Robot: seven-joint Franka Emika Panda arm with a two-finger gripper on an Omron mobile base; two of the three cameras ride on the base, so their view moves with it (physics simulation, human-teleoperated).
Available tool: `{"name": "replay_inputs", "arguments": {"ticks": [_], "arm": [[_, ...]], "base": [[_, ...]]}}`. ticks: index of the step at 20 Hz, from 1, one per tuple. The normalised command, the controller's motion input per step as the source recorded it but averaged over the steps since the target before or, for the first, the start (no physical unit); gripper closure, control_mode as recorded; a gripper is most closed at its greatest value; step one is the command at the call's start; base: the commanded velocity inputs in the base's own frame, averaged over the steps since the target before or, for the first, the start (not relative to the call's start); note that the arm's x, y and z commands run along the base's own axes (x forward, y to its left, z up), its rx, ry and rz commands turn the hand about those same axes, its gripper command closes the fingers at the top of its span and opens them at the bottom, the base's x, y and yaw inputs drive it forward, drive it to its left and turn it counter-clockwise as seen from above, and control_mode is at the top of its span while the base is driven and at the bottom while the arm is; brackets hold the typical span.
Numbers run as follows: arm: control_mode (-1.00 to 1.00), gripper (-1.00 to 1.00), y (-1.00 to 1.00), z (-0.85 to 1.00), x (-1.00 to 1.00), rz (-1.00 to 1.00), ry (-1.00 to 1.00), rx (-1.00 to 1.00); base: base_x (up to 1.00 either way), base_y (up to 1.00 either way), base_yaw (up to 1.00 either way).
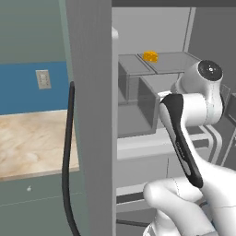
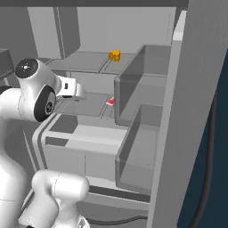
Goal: Pick the cheese from the fridge and the cheese grater from the cabinet and place them next to the salad bowl.
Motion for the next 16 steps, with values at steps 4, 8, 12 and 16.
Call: {"name": "replay_inputs", "arguments": {"ticks": [4,8,12,16], "arm": [[1.0,-1.0,0.0,0.0,0.0,0.0,0.0,0.0],[1.0,-1.0,0.0,0.0,0.0,0.0,0.0,0.0],[1.0,-1.0,0.0,0.0,0.0,0.0,0.0,0.0],[-1.0,-1.0,-0.09,0.0,0.21,0.0,0.0,0.0]], "base": [[1.0,-0.09,0.0],[1.0,-0.3,0.0],[1.0,-0.19,-0.03],[0.75,-0.11,-0.01]]}}
